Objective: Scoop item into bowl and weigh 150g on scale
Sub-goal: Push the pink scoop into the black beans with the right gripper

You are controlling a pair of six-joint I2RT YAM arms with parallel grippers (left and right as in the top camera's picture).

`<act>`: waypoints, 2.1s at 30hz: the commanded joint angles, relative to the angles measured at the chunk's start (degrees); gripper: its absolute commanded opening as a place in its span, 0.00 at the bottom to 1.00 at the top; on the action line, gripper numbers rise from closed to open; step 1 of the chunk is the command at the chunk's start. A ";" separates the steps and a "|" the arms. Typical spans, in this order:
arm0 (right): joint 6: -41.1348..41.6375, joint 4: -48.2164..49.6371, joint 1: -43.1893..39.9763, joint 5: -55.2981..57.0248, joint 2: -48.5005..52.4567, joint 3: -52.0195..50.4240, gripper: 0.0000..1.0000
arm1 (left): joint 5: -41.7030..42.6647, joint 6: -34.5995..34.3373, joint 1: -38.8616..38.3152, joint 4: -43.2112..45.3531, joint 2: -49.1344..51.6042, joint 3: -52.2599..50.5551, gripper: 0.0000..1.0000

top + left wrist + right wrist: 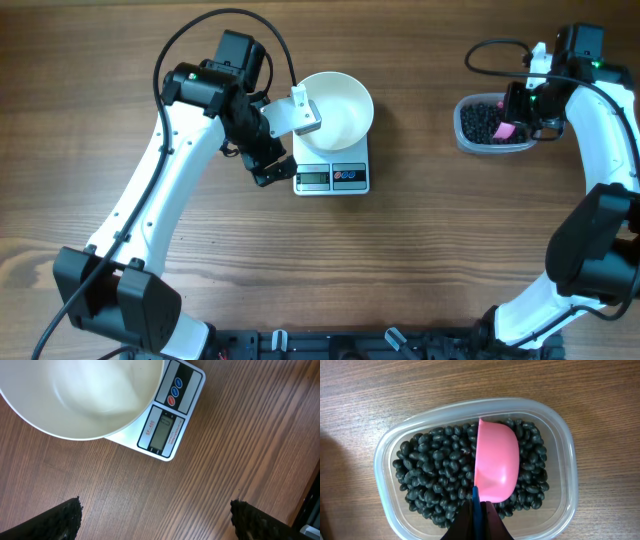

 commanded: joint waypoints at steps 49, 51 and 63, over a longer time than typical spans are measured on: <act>-3.82 3.63 -4.04 -15.89 0.42 -2.75 0.04 | 0.11 0.92 0.31 0.17 0.76 -0.42 1.00; -3.67 4.07 -4.04 -15.91 0.42 -2.75 0.04 | 0.09 0.92 0.31 0.17 0.76 -0.42 1.00; -0.81 4.68 -4.04 -14.14 0.42 -2.75 0.04 | 0.11 0.92 0.31 0.17 0.76 -0.42 1.00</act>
